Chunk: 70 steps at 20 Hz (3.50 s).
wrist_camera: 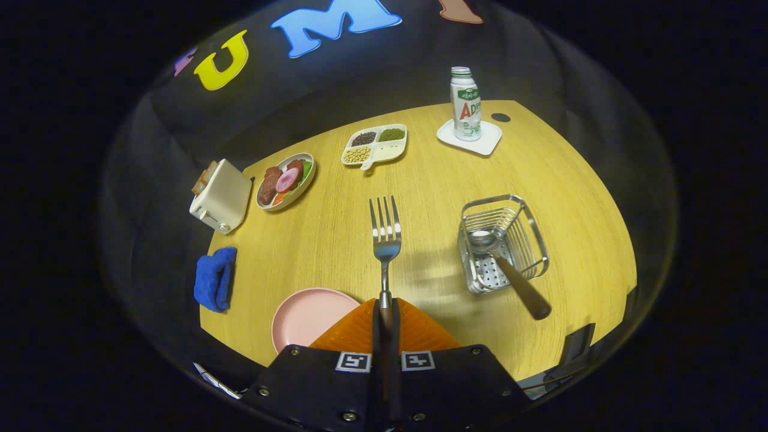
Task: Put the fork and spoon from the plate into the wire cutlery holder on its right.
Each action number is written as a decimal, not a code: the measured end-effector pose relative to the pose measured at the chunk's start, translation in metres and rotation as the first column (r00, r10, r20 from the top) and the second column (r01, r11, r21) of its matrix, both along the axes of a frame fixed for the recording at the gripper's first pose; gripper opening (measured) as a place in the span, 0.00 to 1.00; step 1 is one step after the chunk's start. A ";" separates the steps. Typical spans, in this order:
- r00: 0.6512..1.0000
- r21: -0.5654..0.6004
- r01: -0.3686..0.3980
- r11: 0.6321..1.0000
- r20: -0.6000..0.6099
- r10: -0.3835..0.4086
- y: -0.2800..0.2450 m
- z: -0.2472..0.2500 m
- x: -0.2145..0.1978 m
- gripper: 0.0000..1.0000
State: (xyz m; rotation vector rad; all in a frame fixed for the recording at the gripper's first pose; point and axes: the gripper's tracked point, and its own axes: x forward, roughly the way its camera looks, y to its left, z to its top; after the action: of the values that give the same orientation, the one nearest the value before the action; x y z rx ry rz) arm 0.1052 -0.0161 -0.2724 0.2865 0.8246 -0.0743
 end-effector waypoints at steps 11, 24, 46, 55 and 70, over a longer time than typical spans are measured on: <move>0.993 0.014 0.095 0.995 -0.068 -0.094 -0.072 -0.007 -0.025 0.04; 0.987 -0.008 0.080 0.997 -0.142 -0.081 -0.076 -0.020 -0.032 0.04; 0.991 -0.016 0.122 0.992 -0.061 -0.122 -0.076 0.012 -0.026 0.47; 0.993 -0.016 0.119 0.993 0.006 -0.119 -0.071 0.030 -0.025 0.47; 0.694 -0.312 0.227 0.922 0.717 0.071 -0.049 0.268 -0.030 0.49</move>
State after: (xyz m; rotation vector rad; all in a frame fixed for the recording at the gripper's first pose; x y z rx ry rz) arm 0.0749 -0.0653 -0.0044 -0.0356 -0.0119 -0.1890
